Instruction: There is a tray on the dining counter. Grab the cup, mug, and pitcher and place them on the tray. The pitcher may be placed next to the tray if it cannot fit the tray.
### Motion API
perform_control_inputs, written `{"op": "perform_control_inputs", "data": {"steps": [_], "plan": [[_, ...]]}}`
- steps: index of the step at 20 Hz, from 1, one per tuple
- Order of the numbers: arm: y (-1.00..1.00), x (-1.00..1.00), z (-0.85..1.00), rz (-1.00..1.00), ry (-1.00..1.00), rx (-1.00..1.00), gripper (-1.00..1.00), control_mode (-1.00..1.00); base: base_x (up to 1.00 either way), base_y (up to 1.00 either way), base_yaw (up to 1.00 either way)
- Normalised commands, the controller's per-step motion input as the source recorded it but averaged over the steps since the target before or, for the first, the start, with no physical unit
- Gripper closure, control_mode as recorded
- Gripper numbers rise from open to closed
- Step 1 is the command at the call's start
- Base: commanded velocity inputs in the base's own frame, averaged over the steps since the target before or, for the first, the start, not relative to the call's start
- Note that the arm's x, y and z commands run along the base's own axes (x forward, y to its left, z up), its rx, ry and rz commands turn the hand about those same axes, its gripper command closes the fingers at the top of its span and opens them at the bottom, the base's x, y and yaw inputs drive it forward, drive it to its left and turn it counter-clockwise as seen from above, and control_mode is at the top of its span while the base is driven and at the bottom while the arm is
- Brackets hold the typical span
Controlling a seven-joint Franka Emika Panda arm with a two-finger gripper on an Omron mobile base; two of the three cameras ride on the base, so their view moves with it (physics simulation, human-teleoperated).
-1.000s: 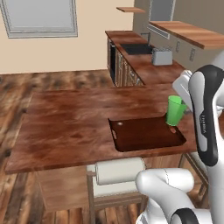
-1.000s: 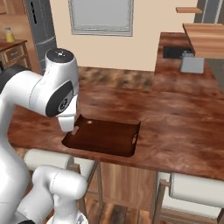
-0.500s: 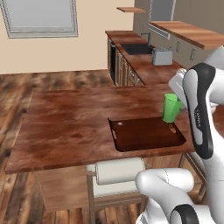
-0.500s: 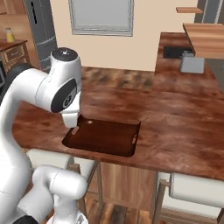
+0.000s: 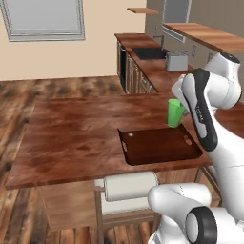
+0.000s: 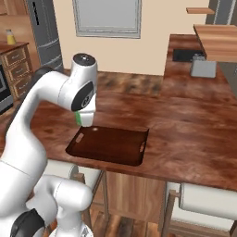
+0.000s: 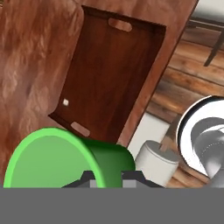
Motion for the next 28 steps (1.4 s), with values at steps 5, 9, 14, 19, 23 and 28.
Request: {"op": "perform_control_inputs", "data": {"steps": [5, 9, 14, 19, 23, 28], "plan": [[0.01, 0.6, -0.31, 0.04, 0.0, 0.0, 1.0, -1.0, 0.0, 0.0, 0.0], [0.21, 0.46, -0.29, 0.02, 0.0, -0.01, 1.0, -1.0, 0.0, 0.0, 0.0], [0.2, 0.35, -0.32, 0.01, 0.0, 0.0, 1.0, -1.0, 0.0, 0.0, 0.0], [0.07, 0.41, -0.41, 0.03, 0.0, 0.0, 1.0, -1.0, 0.0, 0.0, 0.0], [0.0, 0.39, -0.4, 0.06, 0.0, 0.0, 1.0, -1.0, 0.0, 0.0, 0.0], [0.01, 0.44, -0.43, 0.04, 0.0, 0.0, 1.0, -1.0, 0.0, 0.0, 0.0]]}}
